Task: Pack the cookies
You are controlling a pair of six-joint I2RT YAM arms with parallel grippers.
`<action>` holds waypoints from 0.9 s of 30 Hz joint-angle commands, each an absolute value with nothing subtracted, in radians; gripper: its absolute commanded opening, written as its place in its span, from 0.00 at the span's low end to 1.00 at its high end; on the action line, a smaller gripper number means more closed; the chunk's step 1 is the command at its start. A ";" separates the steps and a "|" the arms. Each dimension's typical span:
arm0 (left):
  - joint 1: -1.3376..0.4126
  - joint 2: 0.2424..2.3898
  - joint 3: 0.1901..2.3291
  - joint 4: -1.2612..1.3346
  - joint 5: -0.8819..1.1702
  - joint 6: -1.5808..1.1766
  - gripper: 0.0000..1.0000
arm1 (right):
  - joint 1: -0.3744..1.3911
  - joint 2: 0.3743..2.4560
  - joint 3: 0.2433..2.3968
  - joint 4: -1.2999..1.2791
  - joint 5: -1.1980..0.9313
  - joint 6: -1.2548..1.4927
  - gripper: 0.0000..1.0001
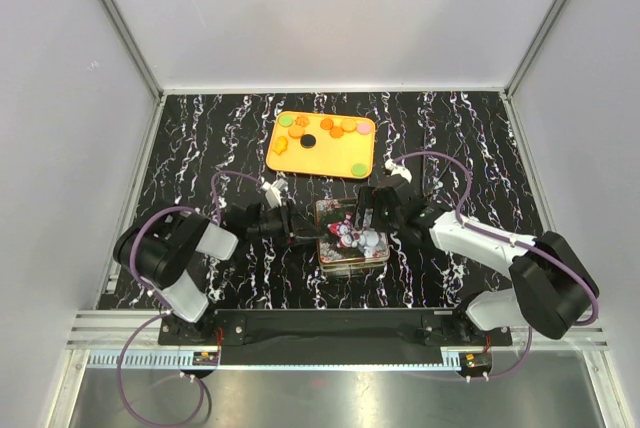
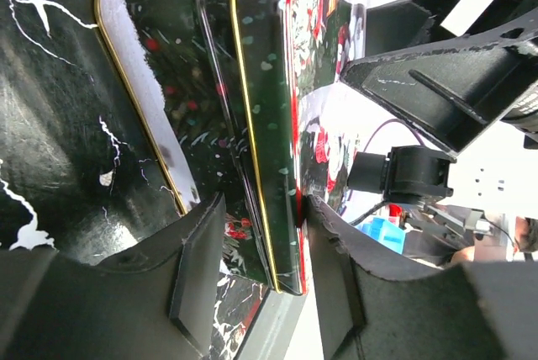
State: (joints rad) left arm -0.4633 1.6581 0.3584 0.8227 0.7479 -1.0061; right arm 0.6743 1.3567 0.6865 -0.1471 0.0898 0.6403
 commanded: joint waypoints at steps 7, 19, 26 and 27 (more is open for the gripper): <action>-0.595 1.594 0.388 0.675 0.554 -0.973 0.40 | 0.709 1.436 0.758 -0.187 0.011 0.591 1.00; -0.594 1.315 0.560 0.269 0.448 -0.798 0.75 | 0.707 1.433 0.772 -0.192 0.003 0.526 1.00; -0.555 1.312 0.614 0.146 0.390 -0.766 0.78 | 0.707 1.427 0.773 -0.193 0.003 0.520 1.00; -0.539 1.316 0.617 0.144 0.393 -0.764 0.78 | 0.709 1.425 0.773 -0.195 0.003 0.519 1.00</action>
